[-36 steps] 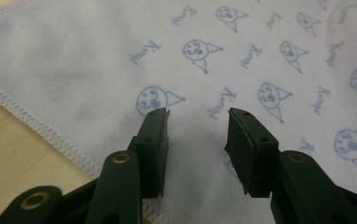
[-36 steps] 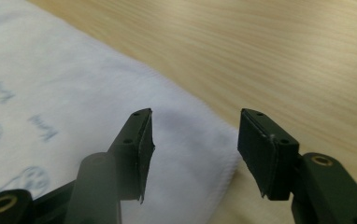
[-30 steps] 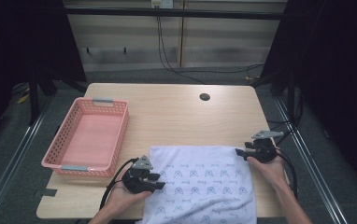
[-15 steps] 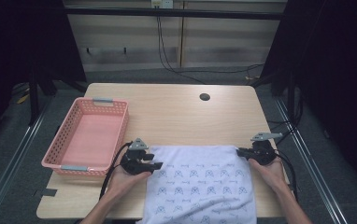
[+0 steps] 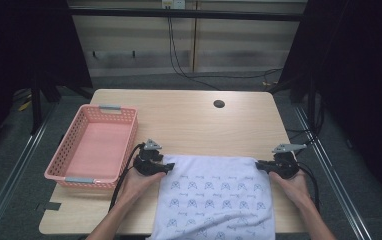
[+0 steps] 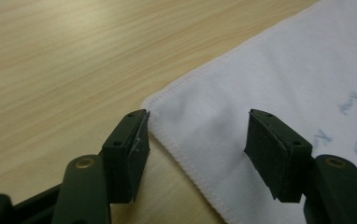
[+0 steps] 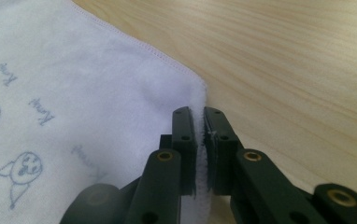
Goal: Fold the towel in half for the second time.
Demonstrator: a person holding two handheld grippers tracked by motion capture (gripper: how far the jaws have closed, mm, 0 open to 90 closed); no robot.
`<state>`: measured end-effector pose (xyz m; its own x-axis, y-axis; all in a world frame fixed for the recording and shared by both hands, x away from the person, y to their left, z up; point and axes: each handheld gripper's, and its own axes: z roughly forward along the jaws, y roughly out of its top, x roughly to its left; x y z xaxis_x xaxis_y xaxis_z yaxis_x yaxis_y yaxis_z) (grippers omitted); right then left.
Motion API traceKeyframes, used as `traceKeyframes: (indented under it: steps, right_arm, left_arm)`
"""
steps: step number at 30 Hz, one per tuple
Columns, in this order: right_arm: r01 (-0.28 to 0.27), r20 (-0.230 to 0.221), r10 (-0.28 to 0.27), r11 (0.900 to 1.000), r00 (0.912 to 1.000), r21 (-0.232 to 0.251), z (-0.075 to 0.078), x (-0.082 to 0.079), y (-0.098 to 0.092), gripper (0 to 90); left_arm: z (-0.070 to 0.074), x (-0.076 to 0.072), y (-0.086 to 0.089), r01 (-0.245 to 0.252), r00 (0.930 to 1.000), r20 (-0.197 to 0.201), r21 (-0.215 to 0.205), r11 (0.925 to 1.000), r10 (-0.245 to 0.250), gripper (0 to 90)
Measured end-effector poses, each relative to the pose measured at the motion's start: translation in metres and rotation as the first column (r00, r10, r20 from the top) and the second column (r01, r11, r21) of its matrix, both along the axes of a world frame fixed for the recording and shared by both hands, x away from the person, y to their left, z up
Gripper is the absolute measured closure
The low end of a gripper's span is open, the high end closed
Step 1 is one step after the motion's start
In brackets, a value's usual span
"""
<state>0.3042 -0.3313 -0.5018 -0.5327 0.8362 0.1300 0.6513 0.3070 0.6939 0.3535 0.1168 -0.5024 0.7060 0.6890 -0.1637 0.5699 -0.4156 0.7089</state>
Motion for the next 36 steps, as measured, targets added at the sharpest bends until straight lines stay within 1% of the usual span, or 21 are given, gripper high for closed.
traceKeyframes:
  steps: [5, 8, 12, 14, 16, 17, 19, 20, 21, 22, 23, 24, 26, 28, 29, 30, 31, 32, 33, 34, 36]
  right_arm:
    - [-0.001, 0.001, 0.001, 1.000, 1.0000, 0.007, 0.000, 0.001, 0.000, 84.1]
    - [0.002, -0.006, -0.002, 1.000, 1.0000, 0.021, 0.000, 0.003, 0.002, 84.1]
    - [-0.003, -0.001, 0.003, 0.999, 1.0000, 0.043, 0.001, 0.004, 0.004, 84.2]
    - [-0.012, 0.013, 0.011, 0.997, 0.9999, 0.079, 0.007, 0.003, 0.004, 84.3]
    - [-0.009, 0.016, 0.007, 0.996, 0.9999, 0.087, 0.010, 0.003, 0.003, 84.3]
    - [-0.001, 0.044, -0.004, 0.993, 0.9990, 0.119, 0.018, 0.001, -0.001, 84.4]
    - [0.000, 0.052, -0.006, 0.991, 0.9986, 0.132, 0.021, 0.001, -0.002, 84.4]
    - [0.000, 0.080, -0.012, 0.988, 0.9968, 0.157, 0.032, 0.000, -0.005, 84.5]
    - [-0.005, 0.094, -0.011, 0.987, 0.9955, 0.162, 0.035, 0.001, -0.006, 84.6]
    - [-0.003, 0.104, -0.015, 0.985, 0.9945, 0.175, 0.041, 0.002, -0.006, 84.6]
    - [-0.001, 0.120, -0.022, 0.982, 0.9925, 0.190, 0.049, 0.005, -0.007, 84.7]
    - [-0.006, 0.136, -0.021, 0.981, 0.9904, 0.194, 0.055, 0.007, -0.007, 84.7]
    - [-0.009, 0.160, -0.024, 0.979, 0.9869, 0.202, 0.066, 0.012, -0.006, 84.7]
    - [-0.007, 0.184, -0.032, 0.978, 0.9824, 0.210, 0.077, 0.016, -0.007, 84.8]
    - [-0.011, 0.197, -0.033, 0.976, 0.9799, 0.216, 0.083, 0.018, -0.008, 84.8]
    - [-0.011, 0.197, -0.033, 0.976, 0.9799, 0.216, 0.083, 0.018, -0.008, 84.8]
    - [-0.009, 0.212, -0.040, 0.975, 0.9764, 0.223, 0.090, 0.021, -0.009, 84.9]
    - [-0.009, 0.212, -0.040, 0.975, 0.9764, 0.223, 0.090, 0.021, -0.009, 84.9]
    - [-0.001, 0.227, -0.053, 0.972, 0.9725, 0.234, 0.098, 0.026, -0.011, 84.9]
    - [-0.001, 0.227, -0.053, 0.972, 0.9725, 0.234, 0.098, 0.026, -0.011, 84.9]
    - [0.002, 0.238, -0.062, 0.970, 0.9693, 0.242, 0.106, 0.033, -0.012, 84.9]
  left_arm:
    - [-0.002, 0.002, -0.001, 0.042, 0.9985, 0.034, 0.020, 0.9989, -0.042, 34.4]
    - [-0.002, 0.002, -0.005, 0.087, 0.9961, 0.012, -0.025, 0.9959, -0.087, 47.1]
    - [-0.002, 0.005, -0.009, 0.121, 0.9922, -0.024, -0.039, 0.9919, -0.122, 80.9]
    - [-0.003, 0.007, -0.011, 0.118, 0.9915, -0.047, -0.066, 0.9908, -0.121, 86.1]
    - [-0.002, 0.007, -0.010, 0.117, 0.9914, -0.051, -0.073, 0.9905, -0.120, 86.5]
    - [0.004, 0.007, -0.006, 0.114, 0.9917, -0.046, -0.113, 0.9871, -0.120, 86.7]
    - [0.008, 0.007, -0.003, 0.105, 0.9932, -0.037, -0.131, 0.9858, -0.111, 86.7]
    - [0.021, 0.007, 0.002, 0.094, 0.9949, -0.018, -0.190, 0.9773, -0.100, 86.8]
    - [0.021, 0.007, 0.002, 0.094, 0.9949, -0.018, -0.190, 0.9773, -0.100, 86.9]
    - [0.038, 0.008, 0.006, 0.097, 0.9952, 0.029, -0.194, 0.9762, -0.093, 86.9]
    - [0.038, 0.008, 0.006, 0.097, 0.9952, 0.029, -0.194, 0.9762, -0.093, 86.9]
    - [0.050, 0.010, 0.007, 0.090, 0.9954, 0.051, -0.233, 0.9684, -0.081, 86.9]
    - [0.061, 0.013, 0.007, 0.090, 0.9947, 0.069, -0.246, 0.9651, -0.076, 86.9]
    - [0.067, 0.015, 0.007, 0.094, 0.9934, 0.086, -0.238, 0.9668, -0.075, 87.0]
    - [0.078, 0.018, 0.010, 0.090, 0.9927, 0.100, -0.246, 0.9652, -0.067, 87.0]
    - [0.078, 0.018, 0.010, 0.090, 0.9927, 0.100, -0.246, 0.9652, -0.067, 87.0]
    - [0.091, 0.022, 0.015, 0.080, 0.9908, 0.126, -0.252, 0.9644, -0.050, 87.0]
    - [0.091, 0.022, 0.015, 0.080, 0.9908, 0.126, -0.252, 0.9644, -0.050, 87.0]
    - [0.102, 0.026, 0.021, 0.073, 0.9887, 0.145, -0.256, 0.9639, -0.036, 87.1]
    - [0.102, 0.026, 0.021, 0.073, 0.9887, 0.145, -0.256, 0.9639, -0.036, 87.1]
    - [0.118, 0.031, 0.025, 0.074, 0.9840, 0.175, -0.242, 0.9675, -0.031, 87.1]
